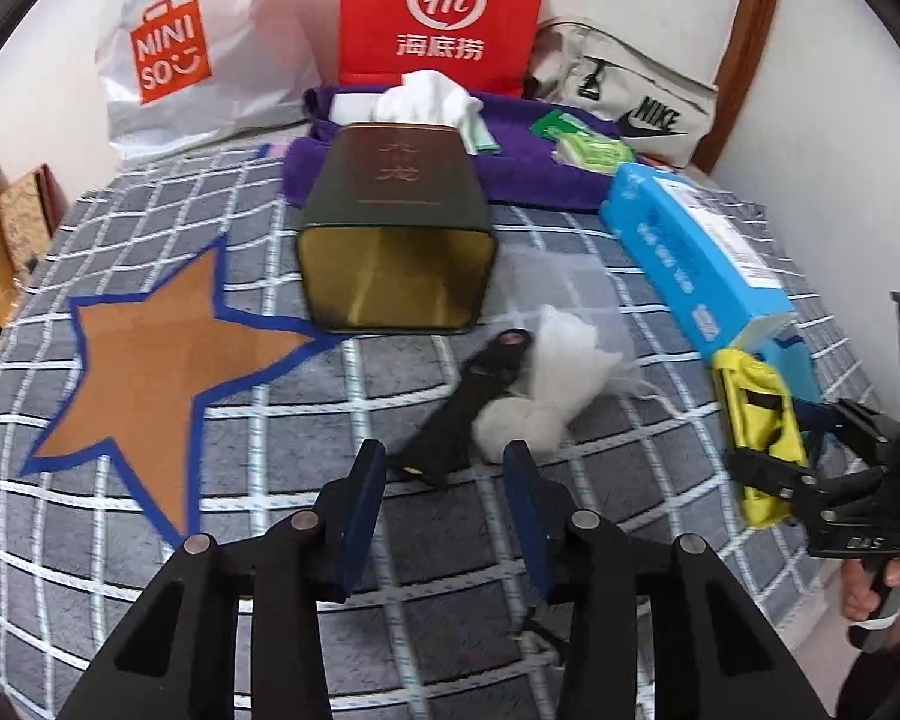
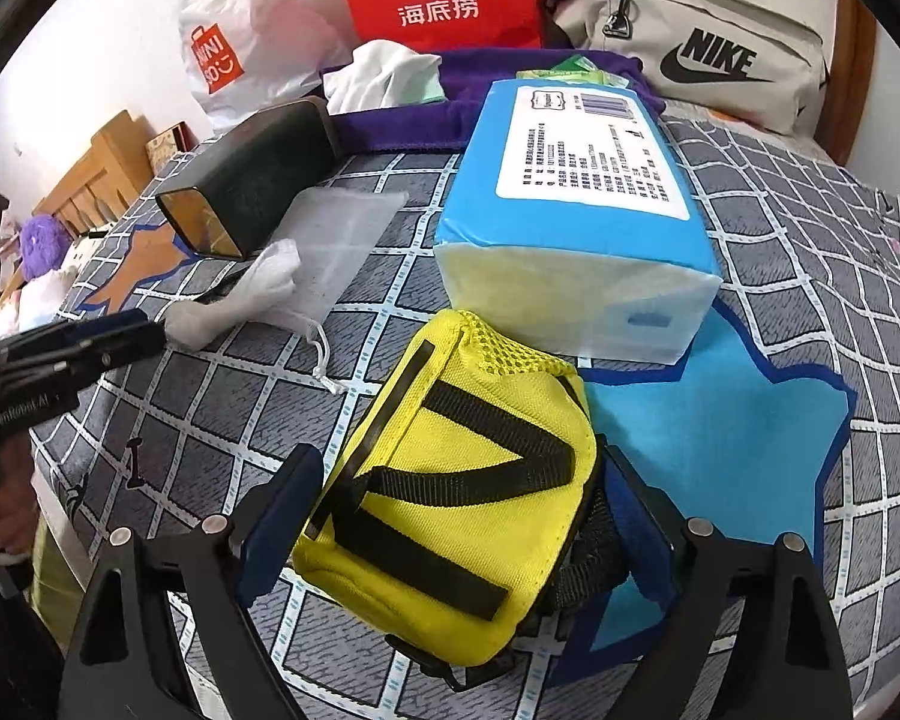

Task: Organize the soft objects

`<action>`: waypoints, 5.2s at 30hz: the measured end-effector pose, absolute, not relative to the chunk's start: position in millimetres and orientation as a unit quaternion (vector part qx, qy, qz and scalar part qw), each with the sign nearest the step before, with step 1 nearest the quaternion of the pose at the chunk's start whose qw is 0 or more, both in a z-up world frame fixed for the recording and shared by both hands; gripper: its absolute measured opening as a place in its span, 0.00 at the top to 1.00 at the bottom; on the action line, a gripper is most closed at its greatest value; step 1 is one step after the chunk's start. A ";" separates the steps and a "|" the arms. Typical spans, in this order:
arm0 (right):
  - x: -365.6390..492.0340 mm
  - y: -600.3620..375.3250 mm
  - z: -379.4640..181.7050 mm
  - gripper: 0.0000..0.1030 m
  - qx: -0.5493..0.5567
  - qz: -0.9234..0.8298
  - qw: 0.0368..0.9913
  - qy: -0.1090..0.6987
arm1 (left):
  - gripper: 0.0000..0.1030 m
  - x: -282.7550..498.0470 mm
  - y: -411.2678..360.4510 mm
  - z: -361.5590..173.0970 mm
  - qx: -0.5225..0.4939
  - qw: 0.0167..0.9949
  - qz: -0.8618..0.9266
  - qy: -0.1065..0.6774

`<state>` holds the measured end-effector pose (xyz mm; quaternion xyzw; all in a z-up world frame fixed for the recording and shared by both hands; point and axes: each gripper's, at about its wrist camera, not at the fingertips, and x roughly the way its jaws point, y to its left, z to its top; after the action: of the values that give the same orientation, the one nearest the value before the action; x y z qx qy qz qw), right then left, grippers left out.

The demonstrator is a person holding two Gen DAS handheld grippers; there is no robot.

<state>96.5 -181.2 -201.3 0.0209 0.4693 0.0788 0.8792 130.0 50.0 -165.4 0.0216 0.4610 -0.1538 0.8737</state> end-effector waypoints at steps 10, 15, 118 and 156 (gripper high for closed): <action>92.0 -184.4 -201.6 0.16 0.006 0.090 0.877 0.473 | 0.62 144.7 43.9 -174.2 0.060 0.867 -0.152 0.470; 91.2 -183.5 -201.9 0.16 0.001 0.092 0.877 0.472 | 0.69 148.4 32.2 -178.0 0.079 0.870 -0.150 0.463; 129.1 -227.7 -85.6 0.48 0.035 0.094 0.918 0.384 | 0.81 163.9 44.5 -53.1 0.015 0.918 -0.094 0.385; 297.8 -241.3 -69.2 0.48 0.026 0.108 0.919 0.378 | 0.81 309.8 14.0 -58.3 -0.016 0.904 -0.082 0.419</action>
<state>297.8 -241.3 -69.2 0.0264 0.3775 0.1079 0.9193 309.8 14.0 -58.3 -0.0161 0.4188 -0.0822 0.9042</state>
